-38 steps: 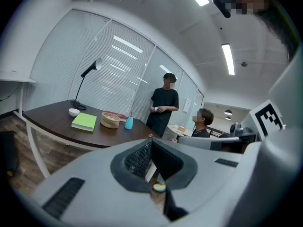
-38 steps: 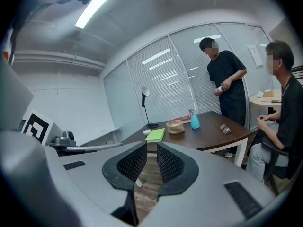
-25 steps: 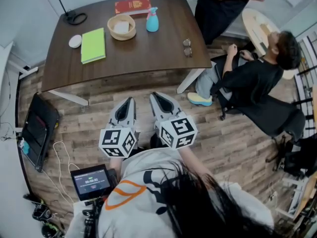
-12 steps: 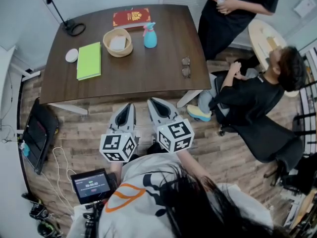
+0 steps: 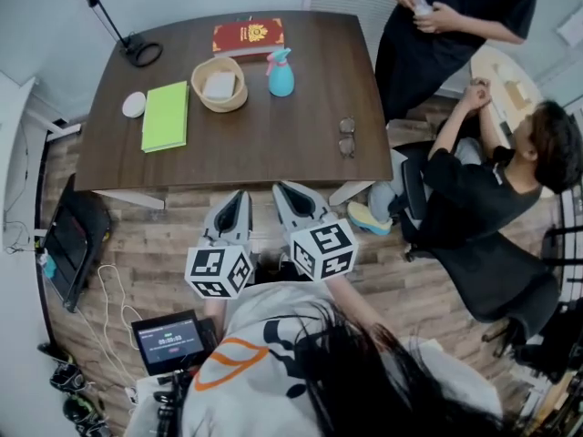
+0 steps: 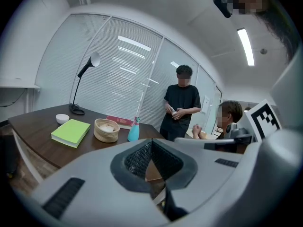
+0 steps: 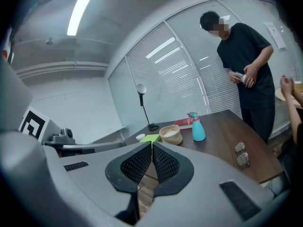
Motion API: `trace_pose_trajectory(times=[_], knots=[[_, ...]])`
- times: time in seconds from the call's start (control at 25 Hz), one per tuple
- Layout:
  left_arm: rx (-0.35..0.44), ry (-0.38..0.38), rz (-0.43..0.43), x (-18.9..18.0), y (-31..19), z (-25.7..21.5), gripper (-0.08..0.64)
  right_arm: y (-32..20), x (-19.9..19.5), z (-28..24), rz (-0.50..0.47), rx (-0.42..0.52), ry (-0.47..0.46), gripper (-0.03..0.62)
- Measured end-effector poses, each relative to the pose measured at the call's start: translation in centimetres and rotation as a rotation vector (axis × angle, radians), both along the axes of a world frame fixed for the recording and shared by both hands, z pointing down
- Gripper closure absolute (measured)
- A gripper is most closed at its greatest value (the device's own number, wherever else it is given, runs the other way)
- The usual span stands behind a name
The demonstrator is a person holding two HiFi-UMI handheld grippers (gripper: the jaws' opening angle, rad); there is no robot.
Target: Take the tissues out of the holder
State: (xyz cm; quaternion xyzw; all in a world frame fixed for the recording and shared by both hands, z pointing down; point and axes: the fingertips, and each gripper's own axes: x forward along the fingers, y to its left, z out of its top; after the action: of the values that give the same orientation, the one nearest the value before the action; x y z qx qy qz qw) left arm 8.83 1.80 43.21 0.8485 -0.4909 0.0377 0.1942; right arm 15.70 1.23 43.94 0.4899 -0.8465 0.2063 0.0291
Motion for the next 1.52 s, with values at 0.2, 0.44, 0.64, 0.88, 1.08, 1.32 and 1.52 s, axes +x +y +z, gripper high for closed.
trace_pose_trajectory(times=[0.2,0.44,0.64,0.88,1.08,1.32,1.52], knots=[[-0.011,-0.004,-0.03,-0.8,-0.3,0.3,0.56,-0.4,-0.4,0.3,-0.016,-0.017,-0.002,0.574],[-0.012,0.001,-0.023,-1.3,-1.8,0.4,0.56,-1.6,-0.7,0.8,-0.012,-0.033,0.004,0.574],[-0.013,0.006,-0.001,-2.1,-3.5,0.4,0.56,-3.6,-1.2,0.5,0.011,-0.029,0.004,0.574],[-0.029,0.015,0.034,-4.4,-7.7,0.6,0.56,-7.1,-3.3,0.9,0.048,-0.057,0.013,0.574],[-0.025,0.017,0.06,-5.7,-10.0,0.4,0.56,-9.1,-4.4,0.6,0.079,-0.05,0.014,0.574],[-0.019,0.016,0.099,-6.0,-10.9,0.5,0.56,-9.9,-5.2,0.9,0.102,-0.049,0.014,0.574],[-0.039,0.029,0.123,-8.9,-15.9,0.5,0.56,-14.4,-7.8,1.2,0.131,-0.08,0.03,0.574]])
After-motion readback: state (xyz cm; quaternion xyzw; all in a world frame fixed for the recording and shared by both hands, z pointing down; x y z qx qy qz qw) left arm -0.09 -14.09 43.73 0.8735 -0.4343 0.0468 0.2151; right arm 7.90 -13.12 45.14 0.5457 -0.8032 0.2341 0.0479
